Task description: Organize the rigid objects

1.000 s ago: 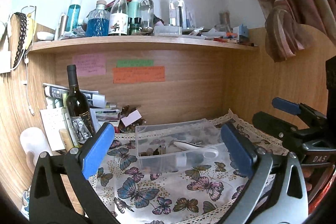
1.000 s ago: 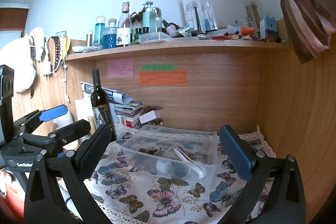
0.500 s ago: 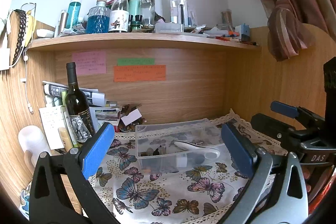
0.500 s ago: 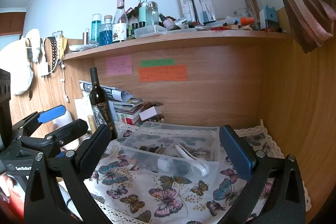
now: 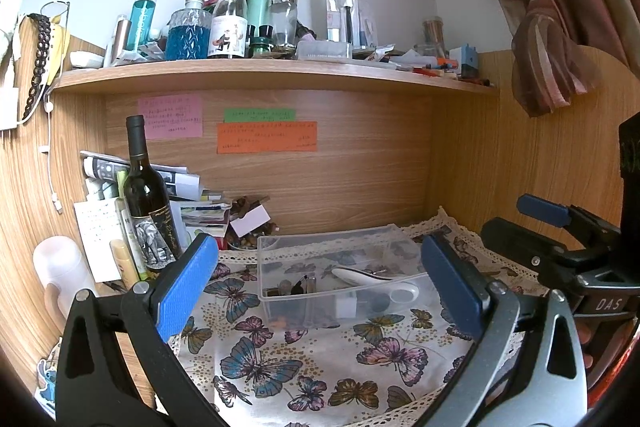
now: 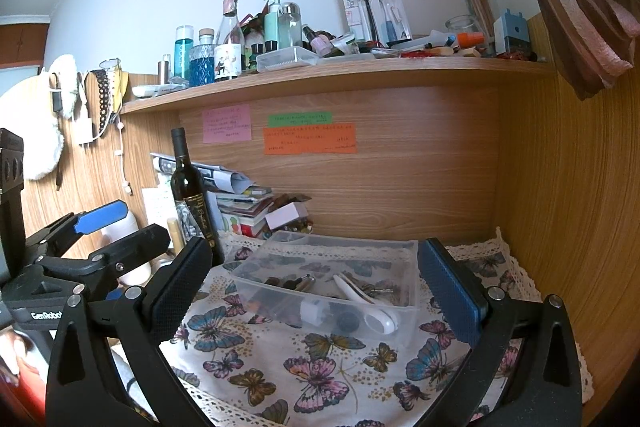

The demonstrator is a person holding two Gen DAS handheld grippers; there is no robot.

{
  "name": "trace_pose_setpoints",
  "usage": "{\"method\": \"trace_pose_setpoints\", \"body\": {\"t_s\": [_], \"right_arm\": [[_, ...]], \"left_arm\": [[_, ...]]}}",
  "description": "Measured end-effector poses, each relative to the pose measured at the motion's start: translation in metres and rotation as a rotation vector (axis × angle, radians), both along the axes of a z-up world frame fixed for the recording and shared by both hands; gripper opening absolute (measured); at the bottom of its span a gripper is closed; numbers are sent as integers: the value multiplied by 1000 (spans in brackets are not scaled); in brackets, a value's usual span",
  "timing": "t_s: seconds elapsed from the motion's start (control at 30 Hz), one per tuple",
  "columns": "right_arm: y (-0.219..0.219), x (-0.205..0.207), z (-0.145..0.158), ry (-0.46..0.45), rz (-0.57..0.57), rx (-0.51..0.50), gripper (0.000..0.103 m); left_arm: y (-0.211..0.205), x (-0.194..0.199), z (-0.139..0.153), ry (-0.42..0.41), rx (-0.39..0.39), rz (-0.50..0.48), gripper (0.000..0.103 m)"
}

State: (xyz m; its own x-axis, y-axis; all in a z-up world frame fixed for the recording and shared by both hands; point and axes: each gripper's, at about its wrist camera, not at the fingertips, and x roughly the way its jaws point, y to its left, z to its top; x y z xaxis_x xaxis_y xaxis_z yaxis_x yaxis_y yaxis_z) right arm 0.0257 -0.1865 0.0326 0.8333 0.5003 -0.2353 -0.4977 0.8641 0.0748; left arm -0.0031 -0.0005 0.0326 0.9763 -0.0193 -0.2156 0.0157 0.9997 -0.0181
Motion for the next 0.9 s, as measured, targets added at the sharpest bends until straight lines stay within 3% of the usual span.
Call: {"method": "trace_pose_setpoints", "body": {"t_s": [0.9], "right_arm": [[4,-2,-6,-2,-2,-18,103]], "left_arm": [[-6,1,-1,13,-15,12,103]]}}
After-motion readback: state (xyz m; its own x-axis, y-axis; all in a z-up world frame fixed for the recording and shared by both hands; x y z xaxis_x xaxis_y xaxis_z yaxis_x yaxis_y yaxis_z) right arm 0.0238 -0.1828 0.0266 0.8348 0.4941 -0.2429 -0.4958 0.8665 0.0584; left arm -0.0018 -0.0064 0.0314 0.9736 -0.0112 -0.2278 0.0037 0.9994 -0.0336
